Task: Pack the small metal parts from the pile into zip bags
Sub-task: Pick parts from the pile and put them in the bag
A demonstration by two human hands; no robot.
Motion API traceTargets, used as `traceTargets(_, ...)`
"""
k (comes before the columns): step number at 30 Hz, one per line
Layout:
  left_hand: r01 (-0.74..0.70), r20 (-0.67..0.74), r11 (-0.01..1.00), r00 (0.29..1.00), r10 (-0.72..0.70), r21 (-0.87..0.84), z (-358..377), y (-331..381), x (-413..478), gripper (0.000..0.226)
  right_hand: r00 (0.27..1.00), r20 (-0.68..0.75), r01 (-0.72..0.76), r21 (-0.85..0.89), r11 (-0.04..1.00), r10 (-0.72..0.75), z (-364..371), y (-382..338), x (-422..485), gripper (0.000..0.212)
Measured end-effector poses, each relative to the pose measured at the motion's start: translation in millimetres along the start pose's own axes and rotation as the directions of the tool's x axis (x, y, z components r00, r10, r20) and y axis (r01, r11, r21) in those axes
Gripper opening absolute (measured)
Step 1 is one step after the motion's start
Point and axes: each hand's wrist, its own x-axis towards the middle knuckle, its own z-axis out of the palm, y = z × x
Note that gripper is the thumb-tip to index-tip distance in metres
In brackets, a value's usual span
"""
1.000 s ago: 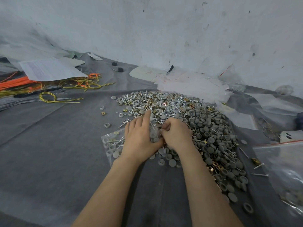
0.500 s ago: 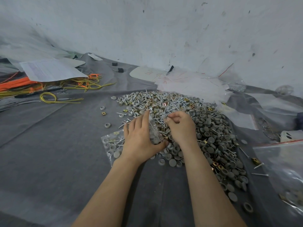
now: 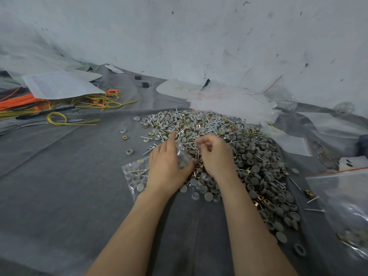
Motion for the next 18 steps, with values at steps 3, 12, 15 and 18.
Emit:
traceTargets(3,0.006,-0.002,1.0,1.0,-0.006,-0.002,0,0,0,0.09,0.996,0.081,0.061,-0.238,0.969,-0.043,5,4,-1,0.027)
traceTargets(12,0.007,-0.018,0.999,1.0,-0.008,-0.035,-1,2,-2,0.087,0.995,0.096,0.021,-0.43,0.903,0.023,14,4,-7,0.026)
traceTargets(15,0.005,-0.018,0.999,1.0,-0.005,-0.034,-1,1,-3,0.088,0.999,0.02,-0.025,-0.401,0.916,0.035,16,3,-7,0.019)
traceTargets(18,0.003,-0.017,0.999,1.0,-0.003,-0.037,-1,0,-2,0.088,0.999,0.014,-0.038,-0.403,0.914,0.048,16,3,-6,0.019)
